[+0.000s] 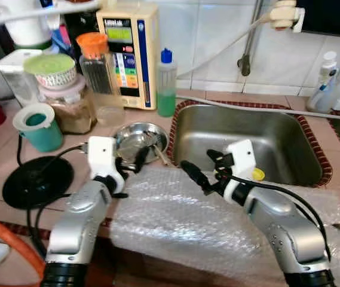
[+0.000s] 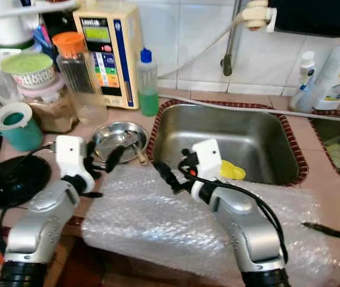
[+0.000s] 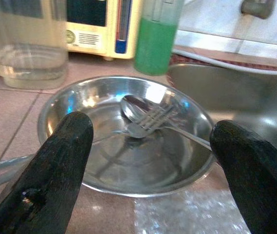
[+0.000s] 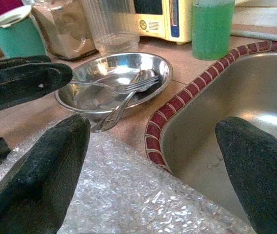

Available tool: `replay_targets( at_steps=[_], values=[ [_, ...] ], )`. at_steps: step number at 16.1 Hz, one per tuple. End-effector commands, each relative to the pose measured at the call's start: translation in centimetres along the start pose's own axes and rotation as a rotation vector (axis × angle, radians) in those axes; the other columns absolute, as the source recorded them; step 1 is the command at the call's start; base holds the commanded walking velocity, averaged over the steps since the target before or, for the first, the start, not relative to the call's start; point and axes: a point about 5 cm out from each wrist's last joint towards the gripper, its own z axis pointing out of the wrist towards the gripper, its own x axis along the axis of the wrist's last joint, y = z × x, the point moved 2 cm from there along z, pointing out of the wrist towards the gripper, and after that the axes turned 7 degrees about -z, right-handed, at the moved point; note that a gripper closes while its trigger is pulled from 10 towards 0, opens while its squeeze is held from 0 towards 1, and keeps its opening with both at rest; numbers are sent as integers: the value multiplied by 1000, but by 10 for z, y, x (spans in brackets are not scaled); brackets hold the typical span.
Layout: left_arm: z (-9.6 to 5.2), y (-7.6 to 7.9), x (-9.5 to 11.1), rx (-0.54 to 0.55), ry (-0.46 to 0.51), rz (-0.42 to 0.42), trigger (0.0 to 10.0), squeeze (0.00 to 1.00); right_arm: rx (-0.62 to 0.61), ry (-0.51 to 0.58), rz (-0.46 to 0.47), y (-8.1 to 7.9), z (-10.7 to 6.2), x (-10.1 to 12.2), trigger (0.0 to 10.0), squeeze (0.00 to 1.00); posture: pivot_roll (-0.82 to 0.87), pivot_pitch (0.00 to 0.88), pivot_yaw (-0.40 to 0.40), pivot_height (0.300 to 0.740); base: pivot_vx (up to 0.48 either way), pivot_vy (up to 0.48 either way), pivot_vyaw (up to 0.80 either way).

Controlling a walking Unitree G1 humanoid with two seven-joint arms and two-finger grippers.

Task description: Kitchen organization

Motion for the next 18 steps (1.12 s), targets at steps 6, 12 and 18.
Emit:
replay_targets(
  at_steps=[6, 12, 18],
  values=[
    [2, 5, 0, -9, 0, 8, 10000, 0, -56, 8, -30, 11, -4, 7, 10000, 0, -44, 0, 41, 740, 0, -480, 0],
    [6, 21, -5, -72, -5, 33, 10000, 0, -160, -23, -4, 25, -6, -1, 10000, 0, 3, 0, -39, 740, 0, 0, 0],
    [0, 10, -25, 31, -61, 5, 10000, 0, -213, -61, -12, 28, 0, -9, 10000, 0, -15, 0, 6, 740, 0, 0, -455]
  ],
)
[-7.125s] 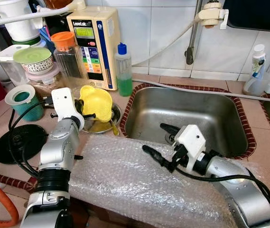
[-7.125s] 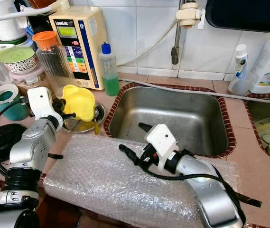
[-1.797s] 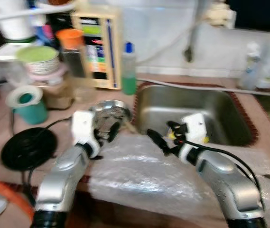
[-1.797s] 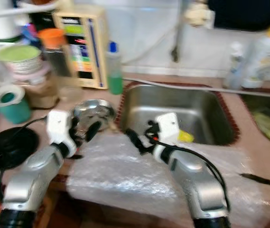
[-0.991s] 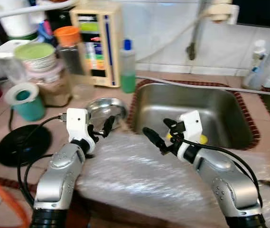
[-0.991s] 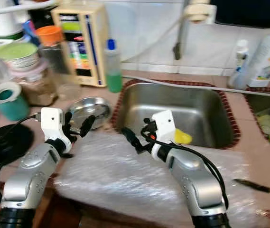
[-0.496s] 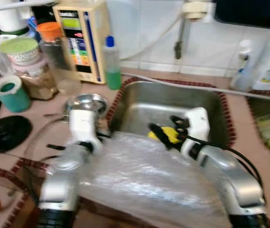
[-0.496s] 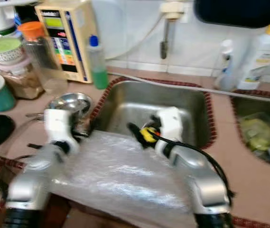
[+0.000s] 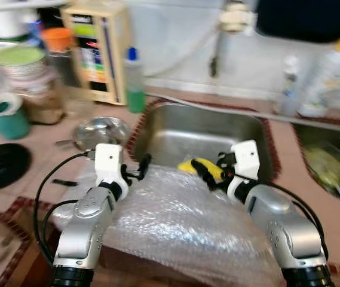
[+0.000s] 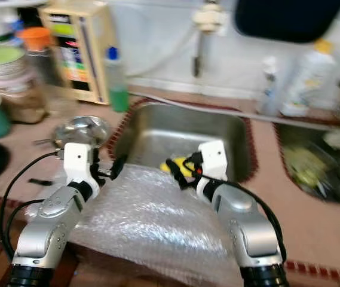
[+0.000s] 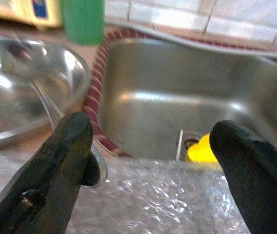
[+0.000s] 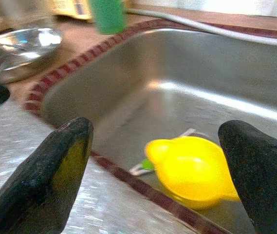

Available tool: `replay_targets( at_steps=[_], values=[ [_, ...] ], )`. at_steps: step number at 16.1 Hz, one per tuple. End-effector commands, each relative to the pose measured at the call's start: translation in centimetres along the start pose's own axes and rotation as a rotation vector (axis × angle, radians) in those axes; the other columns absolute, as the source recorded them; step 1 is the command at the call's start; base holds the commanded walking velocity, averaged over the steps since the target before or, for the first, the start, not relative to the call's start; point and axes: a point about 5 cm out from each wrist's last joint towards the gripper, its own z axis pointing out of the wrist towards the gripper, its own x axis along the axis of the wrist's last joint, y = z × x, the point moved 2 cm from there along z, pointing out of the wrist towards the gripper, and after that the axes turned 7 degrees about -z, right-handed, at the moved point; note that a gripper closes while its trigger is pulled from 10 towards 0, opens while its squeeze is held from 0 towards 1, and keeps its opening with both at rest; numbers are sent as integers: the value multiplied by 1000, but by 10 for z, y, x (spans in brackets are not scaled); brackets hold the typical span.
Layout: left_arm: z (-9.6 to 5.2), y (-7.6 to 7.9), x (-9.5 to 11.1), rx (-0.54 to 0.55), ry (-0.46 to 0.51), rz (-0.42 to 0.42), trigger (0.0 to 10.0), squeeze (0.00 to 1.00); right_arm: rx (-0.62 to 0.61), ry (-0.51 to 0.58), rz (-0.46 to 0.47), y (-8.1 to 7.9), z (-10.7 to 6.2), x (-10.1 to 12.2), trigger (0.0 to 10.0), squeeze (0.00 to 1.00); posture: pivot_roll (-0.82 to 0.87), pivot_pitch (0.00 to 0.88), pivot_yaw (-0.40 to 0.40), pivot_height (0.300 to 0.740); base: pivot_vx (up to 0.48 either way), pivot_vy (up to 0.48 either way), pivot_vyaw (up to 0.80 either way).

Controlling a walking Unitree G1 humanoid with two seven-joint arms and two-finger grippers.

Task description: Kitchen organization

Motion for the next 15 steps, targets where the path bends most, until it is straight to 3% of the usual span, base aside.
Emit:
replay_targets(
  at_steps=[1, 6, 9, 15],
  values=[
    [-1, -1, 2, 29, 8, -6, 10000, 0, -32, 15, -4, 5, 0, 4, 10000, 0, -15, 0, 16, 740, 0, 0, -769],
    [3, -4, 16, 49, 66, 27, 10000, 0, -51, 18, -10, 7, -1, 3, 10000, 0, -21, 0, 20, 740, 0, 0, -764],
    [3, -8, 26, 98, 121, 36, 10000, 0, -61, 39, -19, 12, -1, 7, 10000, 0, -25, 0, 23, 740, 0, 0, 0],
    [0, -9, 27, 113, 135, 50, 10000, 0, -63, 48, -15, 12, -2, 8, 10000, 0, -27, 0, 26, 740, 0, 0, 0]
  ],
)
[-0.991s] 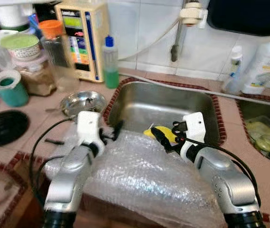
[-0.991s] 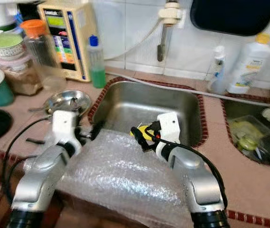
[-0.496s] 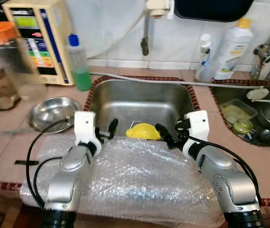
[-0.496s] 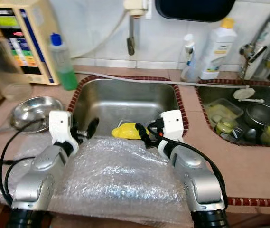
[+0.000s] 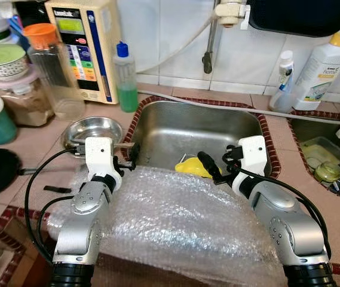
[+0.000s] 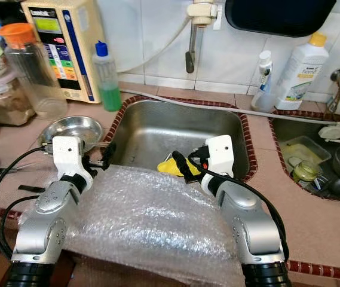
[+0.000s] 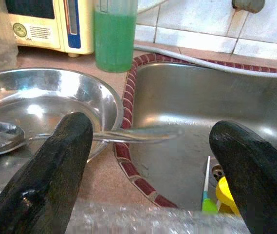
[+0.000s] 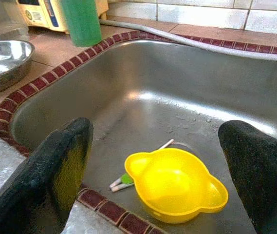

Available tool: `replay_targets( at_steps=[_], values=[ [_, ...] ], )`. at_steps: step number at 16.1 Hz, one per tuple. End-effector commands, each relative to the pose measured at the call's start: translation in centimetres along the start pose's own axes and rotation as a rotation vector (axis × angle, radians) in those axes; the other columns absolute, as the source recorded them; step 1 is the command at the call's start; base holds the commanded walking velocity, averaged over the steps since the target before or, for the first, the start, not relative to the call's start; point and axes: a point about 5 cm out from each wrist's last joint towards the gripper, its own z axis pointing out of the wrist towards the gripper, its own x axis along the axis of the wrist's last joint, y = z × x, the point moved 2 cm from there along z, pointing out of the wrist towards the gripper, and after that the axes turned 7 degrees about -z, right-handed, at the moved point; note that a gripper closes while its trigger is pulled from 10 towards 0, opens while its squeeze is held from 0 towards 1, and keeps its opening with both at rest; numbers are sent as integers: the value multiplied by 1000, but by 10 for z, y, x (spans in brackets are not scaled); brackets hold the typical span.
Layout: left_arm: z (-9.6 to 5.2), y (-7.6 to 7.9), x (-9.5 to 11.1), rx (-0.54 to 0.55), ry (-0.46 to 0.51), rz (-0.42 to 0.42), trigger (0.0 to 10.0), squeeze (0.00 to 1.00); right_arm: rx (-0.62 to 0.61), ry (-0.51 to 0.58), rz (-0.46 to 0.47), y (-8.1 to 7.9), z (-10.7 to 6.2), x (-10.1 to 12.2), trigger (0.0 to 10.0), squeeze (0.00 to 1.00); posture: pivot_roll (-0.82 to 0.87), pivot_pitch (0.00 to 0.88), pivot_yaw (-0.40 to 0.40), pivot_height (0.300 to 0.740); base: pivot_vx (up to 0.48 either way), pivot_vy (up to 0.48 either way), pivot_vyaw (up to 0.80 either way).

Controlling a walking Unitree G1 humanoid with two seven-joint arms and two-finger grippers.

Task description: Kitchen organization

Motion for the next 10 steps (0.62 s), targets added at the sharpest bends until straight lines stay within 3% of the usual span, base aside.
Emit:
replay_targets(
  at_steps=[1, 5, 9, 10],
  values=[
    [-1, 0, 5, 8, 24, 9, 10000, 0, -7, 5, 1, 1, -1, 1, 10000, 0, -27, 0, 26, 740, 0, 0, 0],
    [-3, -1, 17, 23, 94, 66, 10000, 0, -7, 11, 3, 1, -2, 2, 10000, 0, -27, 0, 24, 740, 0, 0, 0],
    [-14, -34, 28, 213, 163, 78, 10000, 0, 15, 25, 14, -1, -4, 4, 10000, 0, -23, 0, 20, 740, 0, 0, 0],
    [-18, -36, 26, 211, 153, 102, 10000, 0, 23, 22, 10, -3, -5, 3, 10000, 0, -13, 0, 16, 740, 0, 0, 0]
  ],
)
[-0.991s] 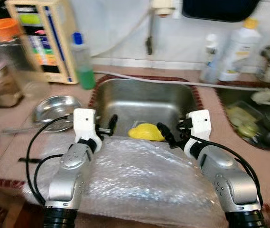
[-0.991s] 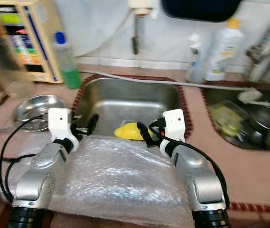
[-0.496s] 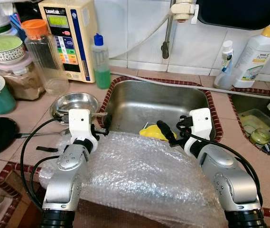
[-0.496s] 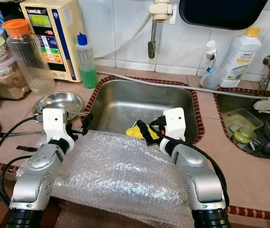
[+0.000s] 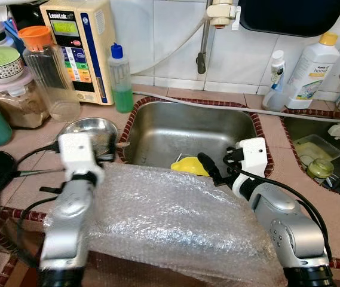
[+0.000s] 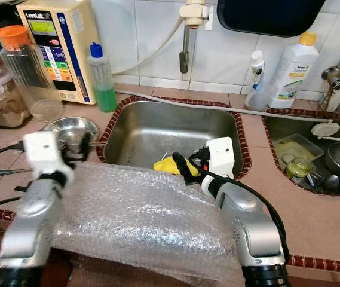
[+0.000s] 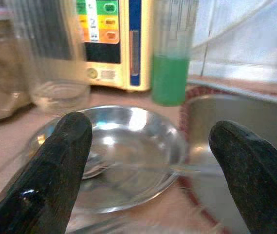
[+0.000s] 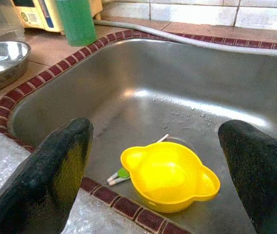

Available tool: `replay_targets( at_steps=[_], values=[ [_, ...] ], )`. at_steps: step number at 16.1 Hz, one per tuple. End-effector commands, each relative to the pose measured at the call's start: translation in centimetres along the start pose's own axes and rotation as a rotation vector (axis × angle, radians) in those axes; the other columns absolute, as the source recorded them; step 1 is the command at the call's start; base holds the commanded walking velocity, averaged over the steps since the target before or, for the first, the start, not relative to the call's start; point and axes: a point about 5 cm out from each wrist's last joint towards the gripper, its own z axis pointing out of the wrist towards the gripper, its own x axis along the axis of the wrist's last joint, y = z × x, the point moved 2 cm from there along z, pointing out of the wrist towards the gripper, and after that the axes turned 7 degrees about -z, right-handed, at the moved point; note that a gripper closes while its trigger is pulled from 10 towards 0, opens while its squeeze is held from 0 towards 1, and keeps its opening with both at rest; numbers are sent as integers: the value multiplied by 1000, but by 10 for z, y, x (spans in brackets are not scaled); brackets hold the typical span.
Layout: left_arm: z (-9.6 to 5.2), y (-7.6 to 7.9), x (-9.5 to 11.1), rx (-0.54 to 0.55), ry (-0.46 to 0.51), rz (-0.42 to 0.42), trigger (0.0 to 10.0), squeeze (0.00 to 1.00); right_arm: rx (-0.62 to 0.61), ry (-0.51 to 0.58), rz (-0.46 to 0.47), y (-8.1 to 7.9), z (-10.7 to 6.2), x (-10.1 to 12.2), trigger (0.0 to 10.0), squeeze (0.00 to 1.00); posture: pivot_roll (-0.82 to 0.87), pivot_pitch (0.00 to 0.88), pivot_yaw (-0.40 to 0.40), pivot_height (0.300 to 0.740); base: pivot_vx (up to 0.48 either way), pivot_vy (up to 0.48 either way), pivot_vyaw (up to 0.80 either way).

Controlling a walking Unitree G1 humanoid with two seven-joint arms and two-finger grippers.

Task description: Kitchen organization

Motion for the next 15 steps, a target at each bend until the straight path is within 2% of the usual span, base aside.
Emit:
replay_targets(
  at_steps=[1, 3, 4, 5, 6, 8, 12, 15],
  values=[
    [-4, -1, 2, -5, 10, 13, 10000, 0, 10, 22, -9, -2, -2, 7, 10000, 0, -10, 0, 13, 740, 0, 0, 0],
    [-17, -3, -6, -38, -20, 68, 10000, 0, 37, 12, 8, -6, -3, 7, 10000, 0, 2, 0, 9, 740, 0, 0, 0],
    [-25, -5, -14, -43, -53, 88, 10000, 0, 99, 11, 41, -14, -7, 9, 10000, 0, 2, 0, 9, 740, 0, 0, 0],
    [-26, -6, -18, -43, -65, 107, 10000, 0, 161, 10, 61, -21, -11, 11, 10000, 0, 10, 0, 7, 740, 0, 0, 0],
    [-26, -8, -21, -29, -80, 119, 10000, 0, 264, -12, 67, -33, -19, 10, 10000, 0, 12, 0, 5, 740, 0, 0, 0],
    [-24, -10, -29, -16, -124, 134, 10000, 0, 335, -50, 34, -40, -31, 3, 10000, 0, 7, 4, 3, 740, 0, 0, 0],
    [-22, -16, -46, -1, -218, 150, 10000, 0, 358, -79, 23, -43, -34, 0, 10000, 0, -3, 6, 8, 740, 0, 0, 0],
    [-18, -14, -52, -23, -247, 133, 10000, 0, 456, -98, 20, -55, -43, 1, 10000, 0, -9, 0, 9, 740, 0, 0, 0]
  ],
)
